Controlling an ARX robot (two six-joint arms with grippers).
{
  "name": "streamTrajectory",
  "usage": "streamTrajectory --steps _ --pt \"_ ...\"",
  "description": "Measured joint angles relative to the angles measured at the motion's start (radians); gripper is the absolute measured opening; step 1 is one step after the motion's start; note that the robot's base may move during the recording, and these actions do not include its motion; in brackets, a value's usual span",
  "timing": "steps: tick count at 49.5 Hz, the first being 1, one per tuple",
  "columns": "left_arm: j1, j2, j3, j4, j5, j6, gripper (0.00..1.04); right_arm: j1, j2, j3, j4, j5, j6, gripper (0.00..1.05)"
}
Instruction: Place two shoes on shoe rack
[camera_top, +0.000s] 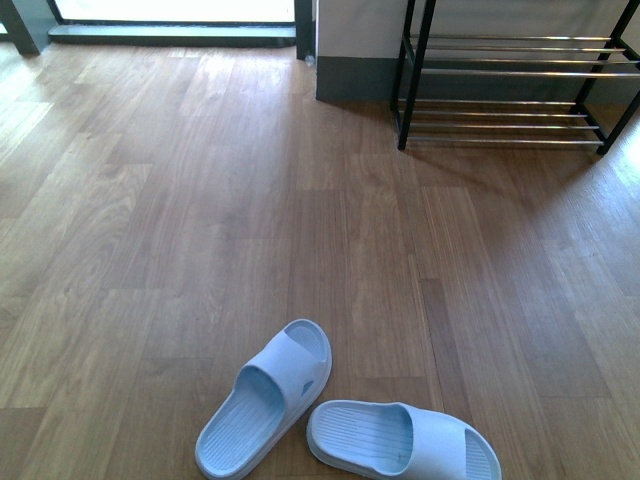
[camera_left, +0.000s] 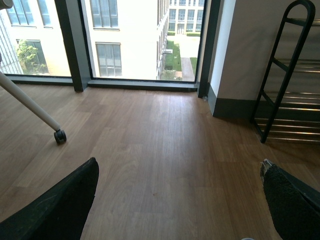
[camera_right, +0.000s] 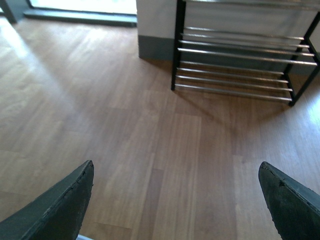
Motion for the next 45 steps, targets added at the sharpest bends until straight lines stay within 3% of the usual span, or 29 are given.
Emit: streamTrajectory --steps 10,21,33,45 --pt "0.0 0.0 0.0 0.0 0.0 0.0 0.95 -0.02 0.59 0.204 0.154 0.094 -0.062 0.96" --pt "0.0 0.0 0.0 0.0 0.0 0.0 0.95 0.053 0.969 0.374 0.127 0.177 -0.112 0.95" --pt "0.0 0.0 0.0 0.0 0.0 0.0 0.95 0.147 1.262 0.526 -0.07 0.116 -0.129 0.96" --pt "0.0 0.0 0.0 0.0 0.0 0.0 0.95 0.198 1.43 0.606 -0.151 0.125 -0.131 0.95"
